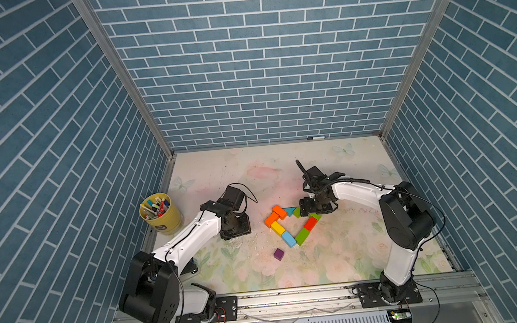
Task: Assemble a heart with building blocks
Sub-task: Adjust the building block at the center of the board.
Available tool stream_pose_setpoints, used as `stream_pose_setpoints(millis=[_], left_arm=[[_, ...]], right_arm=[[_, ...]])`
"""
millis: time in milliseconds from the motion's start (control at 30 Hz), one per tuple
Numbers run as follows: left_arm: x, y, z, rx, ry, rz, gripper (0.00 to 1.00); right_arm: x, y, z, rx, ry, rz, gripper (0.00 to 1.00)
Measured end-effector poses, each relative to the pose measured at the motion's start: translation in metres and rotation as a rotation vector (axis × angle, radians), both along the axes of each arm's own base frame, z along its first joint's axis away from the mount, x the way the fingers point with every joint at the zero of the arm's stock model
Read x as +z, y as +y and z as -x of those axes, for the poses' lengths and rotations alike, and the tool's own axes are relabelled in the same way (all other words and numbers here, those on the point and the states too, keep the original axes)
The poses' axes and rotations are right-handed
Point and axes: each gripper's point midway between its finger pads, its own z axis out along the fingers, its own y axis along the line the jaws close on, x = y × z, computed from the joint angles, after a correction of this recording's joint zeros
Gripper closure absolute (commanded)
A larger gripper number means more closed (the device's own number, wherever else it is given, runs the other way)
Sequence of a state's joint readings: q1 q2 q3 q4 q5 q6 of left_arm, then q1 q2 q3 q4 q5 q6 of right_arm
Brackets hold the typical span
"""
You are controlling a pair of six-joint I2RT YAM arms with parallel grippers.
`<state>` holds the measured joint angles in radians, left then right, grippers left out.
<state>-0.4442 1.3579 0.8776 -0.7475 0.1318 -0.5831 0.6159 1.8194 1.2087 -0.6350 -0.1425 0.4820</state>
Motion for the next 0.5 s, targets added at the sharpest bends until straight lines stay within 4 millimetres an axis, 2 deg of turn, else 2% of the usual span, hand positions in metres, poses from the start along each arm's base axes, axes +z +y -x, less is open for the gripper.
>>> stream_pose_setpoints(millis=[367,500], left_arm=[[0.000,0.000,0.000,-0.001,0.000,0.000,0.41],[-0.002,0.000,0.002,-0.001,0.007,-0.001,0.41]], right_arm=[[0.001,-0.001,-0.001,-0.003,-0.007,0.005,0.17],[0.015,-0.007,-0.002,-0.007,-0.046,0.027,0.16]])
